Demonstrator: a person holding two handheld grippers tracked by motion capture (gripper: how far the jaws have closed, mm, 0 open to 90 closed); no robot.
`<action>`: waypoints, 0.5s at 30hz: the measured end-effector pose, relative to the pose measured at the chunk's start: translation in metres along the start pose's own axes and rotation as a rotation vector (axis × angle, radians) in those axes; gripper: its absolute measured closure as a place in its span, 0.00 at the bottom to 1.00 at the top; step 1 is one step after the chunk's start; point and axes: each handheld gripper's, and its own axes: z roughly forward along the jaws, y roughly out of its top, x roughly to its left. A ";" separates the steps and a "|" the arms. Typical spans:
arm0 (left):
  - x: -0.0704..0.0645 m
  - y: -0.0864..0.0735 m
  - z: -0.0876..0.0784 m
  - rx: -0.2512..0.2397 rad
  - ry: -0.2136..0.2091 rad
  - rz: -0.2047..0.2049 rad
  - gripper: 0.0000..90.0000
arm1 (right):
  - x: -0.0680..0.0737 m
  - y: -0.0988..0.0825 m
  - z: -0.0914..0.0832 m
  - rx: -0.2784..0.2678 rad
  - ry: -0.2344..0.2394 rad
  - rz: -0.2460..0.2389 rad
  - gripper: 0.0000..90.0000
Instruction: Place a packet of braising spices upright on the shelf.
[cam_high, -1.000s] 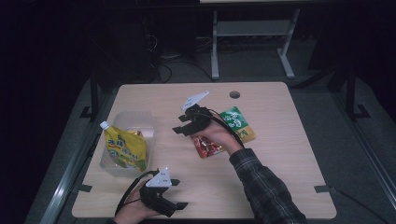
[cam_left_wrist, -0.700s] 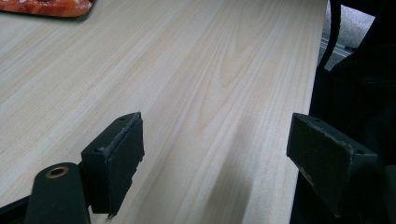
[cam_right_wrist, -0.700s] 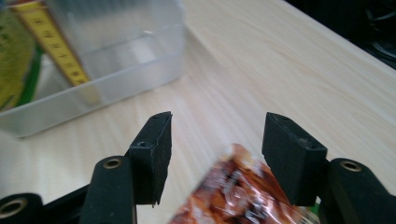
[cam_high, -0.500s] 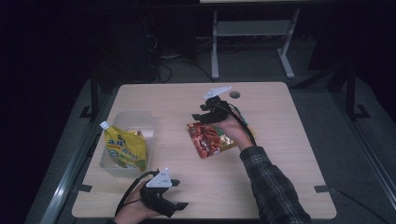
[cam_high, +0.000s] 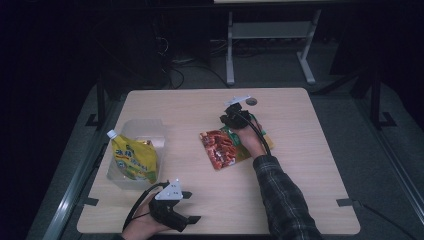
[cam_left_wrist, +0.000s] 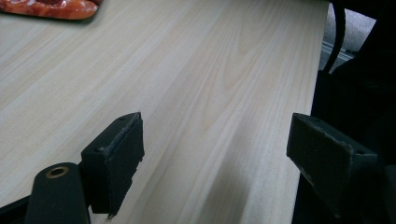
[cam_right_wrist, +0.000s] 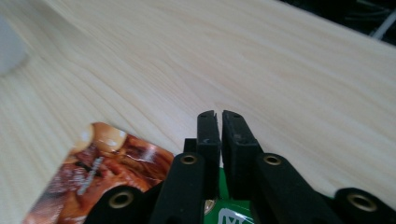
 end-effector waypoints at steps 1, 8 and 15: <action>0.000 0.000 0.000 0.000 0.001 0.002 0.20 | 0.000 -0.002 0.004 0.012 -0.003 0.000 0.96; 0.000 0.000 0.000 -0.001 -0.002 0.001 0.20 | 0.008 -0.018 0.029 0.046 -0.002 -0.017 1.00; 0.001 0.001 0.002 0.001 -0.007 0.004 0.20 | 0.008 -0.023 0.026 0.027 0.006 -0.006 1.00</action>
